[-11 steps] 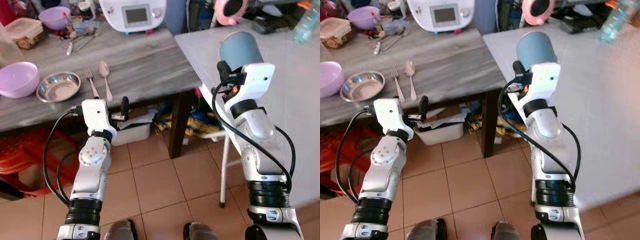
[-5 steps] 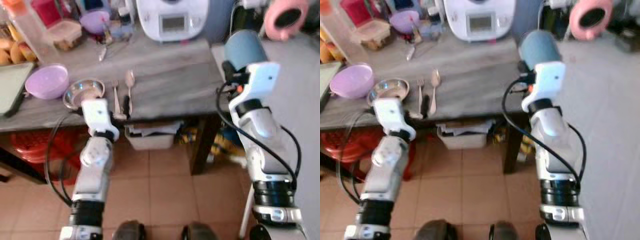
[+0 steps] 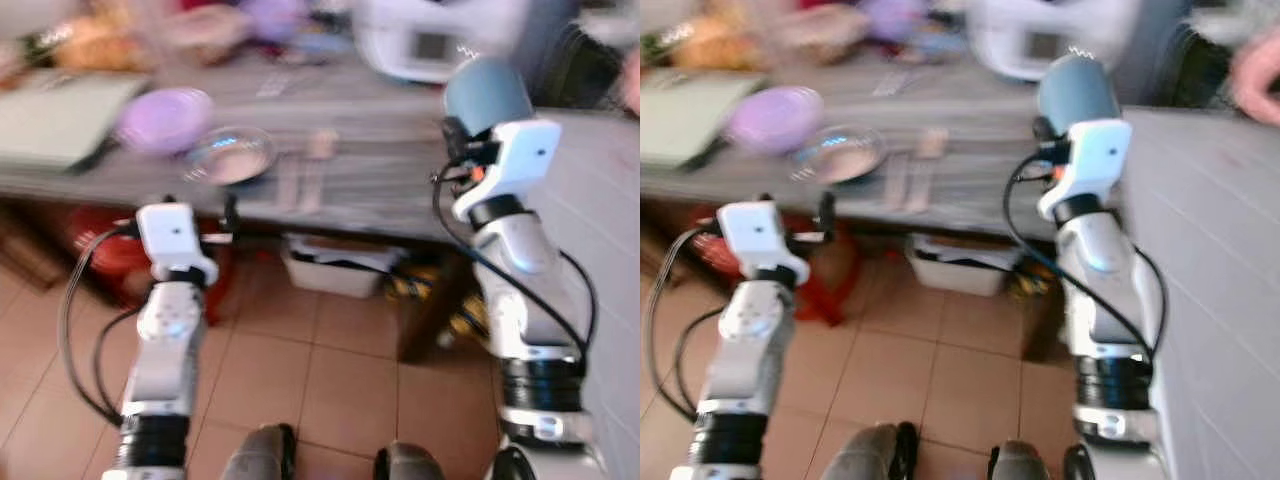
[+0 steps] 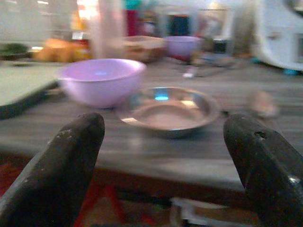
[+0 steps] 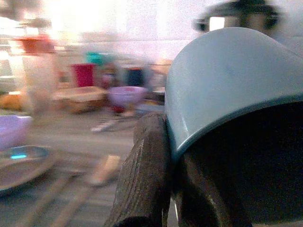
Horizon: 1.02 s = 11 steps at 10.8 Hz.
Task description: Setting the table
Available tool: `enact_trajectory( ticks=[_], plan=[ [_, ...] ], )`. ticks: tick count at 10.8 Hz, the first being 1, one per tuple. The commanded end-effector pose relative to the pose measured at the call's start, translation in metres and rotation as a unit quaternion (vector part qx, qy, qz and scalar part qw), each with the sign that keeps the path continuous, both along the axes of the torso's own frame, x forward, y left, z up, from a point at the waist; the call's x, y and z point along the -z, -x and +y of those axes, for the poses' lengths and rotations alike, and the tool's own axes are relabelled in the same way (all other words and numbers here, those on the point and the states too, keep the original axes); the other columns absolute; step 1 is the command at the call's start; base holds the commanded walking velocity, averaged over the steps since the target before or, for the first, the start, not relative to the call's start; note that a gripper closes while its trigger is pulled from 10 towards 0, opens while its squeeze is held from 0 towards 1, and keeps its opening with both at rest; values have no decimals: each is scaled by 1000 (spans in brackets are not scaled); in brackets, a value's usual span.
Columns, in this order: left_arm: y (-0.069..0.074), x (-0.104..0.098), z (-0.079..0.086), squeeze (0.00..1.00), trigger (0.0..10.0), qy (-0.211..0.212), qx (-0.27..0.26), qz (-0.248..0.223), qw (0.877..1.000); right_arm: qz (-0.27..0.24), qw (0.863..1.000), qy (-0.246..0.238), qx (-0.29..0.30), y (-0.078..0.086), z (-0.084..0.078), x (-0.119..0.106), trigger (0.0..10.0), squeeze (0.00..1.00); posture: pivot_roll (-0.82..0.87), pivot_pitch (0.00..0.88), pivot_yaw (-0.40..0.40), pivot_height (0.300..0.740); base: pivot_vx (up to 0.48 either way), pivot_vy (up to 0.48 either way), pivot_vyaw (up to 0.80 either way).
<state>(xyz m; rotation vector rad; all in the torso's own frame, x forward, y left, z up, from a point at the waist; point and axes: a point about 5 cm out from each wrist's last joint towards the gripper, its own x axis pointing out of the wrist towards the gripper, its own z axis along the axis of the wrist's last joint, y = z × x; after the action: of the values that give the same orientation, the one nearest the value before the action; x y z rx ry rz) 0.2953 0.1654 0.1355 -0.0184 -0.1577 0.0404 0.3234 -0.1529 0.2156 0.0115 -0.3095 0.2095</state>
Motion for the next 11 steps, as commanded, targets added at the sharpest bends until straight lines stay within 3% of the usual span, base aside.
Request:
enact_trajectory(
  ticks=[1, 10, 11],
  plan=[
    [1, -3, 0, 0, 10000, -3, -1, -4, 1000, -12, 1000, -2, 0, 1, -1, -7, 10000, 0, -60, 113, 48, 740, 0, 0, 625],
    [2, -2, 1, 0, 10000, -4, -2, -2, 1000, -7, 1000, 0, 2, 0, -2, -6, 10000, 0, -53, 120, 48, 740, 0, 0, 621],
    [12, 4, -1, 0, 10000, -3, 13, 18, 1000, 49, 992, 5, 118, -11, -44, -1, 10000, 0, -48, 160, 49, 740, 0, 0, 0]
  ],
)
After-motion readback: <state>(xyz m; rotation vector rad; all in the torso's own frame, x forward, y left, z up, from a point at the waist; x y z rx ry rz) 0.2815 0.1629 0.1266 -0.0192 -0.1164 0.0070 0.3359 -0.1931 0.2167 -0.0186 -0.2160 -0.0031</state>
